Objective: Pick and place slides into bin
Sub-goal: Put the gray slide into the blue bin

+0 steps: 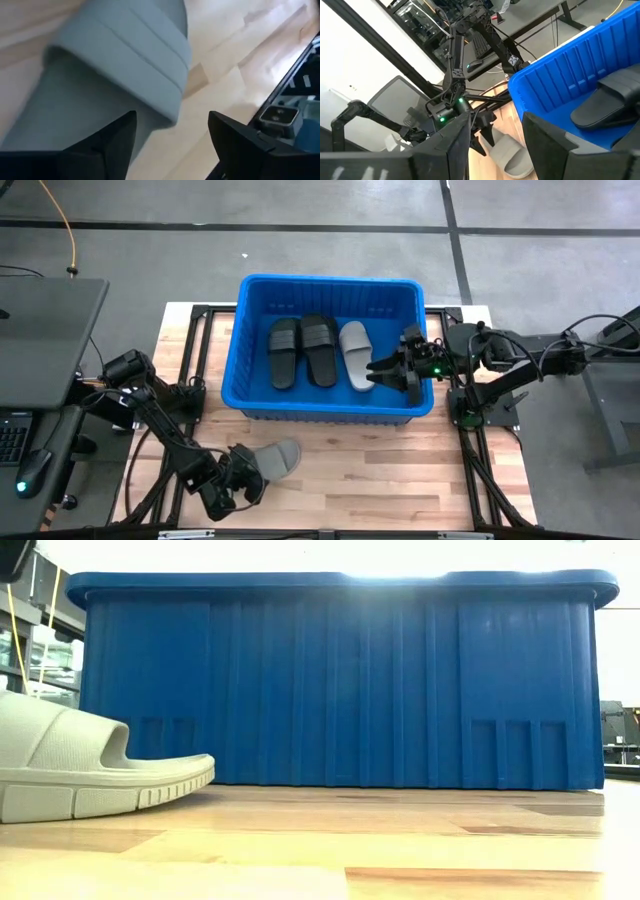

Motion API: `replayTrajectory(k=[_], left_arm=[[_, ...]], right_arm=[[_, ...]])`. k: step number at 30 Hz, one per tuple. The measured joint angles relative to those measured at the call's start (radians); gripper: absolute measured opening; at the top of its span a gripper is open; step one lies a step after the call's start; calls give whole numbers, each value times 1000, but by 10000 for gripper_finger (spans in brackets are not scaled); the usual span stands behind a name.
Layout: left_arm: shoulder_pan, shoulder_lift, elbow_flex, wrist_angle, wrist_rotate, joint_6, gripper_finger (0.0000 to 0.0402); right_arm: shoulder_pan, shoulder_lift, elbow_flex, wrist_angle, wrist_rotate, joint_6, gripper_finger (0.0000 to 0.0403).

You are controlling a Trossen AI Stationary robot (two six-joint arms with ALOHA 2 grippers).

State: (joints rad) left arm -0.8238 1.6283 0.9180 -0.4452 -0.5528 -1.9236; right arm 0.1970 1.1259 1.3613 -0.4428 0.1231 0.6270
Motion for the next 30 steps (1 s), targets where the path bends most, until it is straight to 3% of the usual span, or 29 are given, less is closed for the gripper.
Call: replayTrajectory(k=[7, 13, 17, 21, 25, 30], left_arm=[[14, 45, -1, -1, -7, 0, 250], [26, 73, 0, 47, -85, 14, 240], [33, 73, -1, 52, -163, 65, 167], [41, 73, -1, 58, -172, 128, 32], [40, 71, -1, 76, -178, 136, 15], [25, 58, -1, 221, -178, 209, 7]], right_arm=[[0, 0, 0, 0, 1, 0, 170], [0, 0, 0, -1, 1, 1, 169], [0, 0, 0, -2, 3, 0, 169], [0, 0, 0, -2, 7, 1, 169], [0, 0, 0, -2, 11, 1, 170], [0, 0, 0, -4, 26, -4, 170]])
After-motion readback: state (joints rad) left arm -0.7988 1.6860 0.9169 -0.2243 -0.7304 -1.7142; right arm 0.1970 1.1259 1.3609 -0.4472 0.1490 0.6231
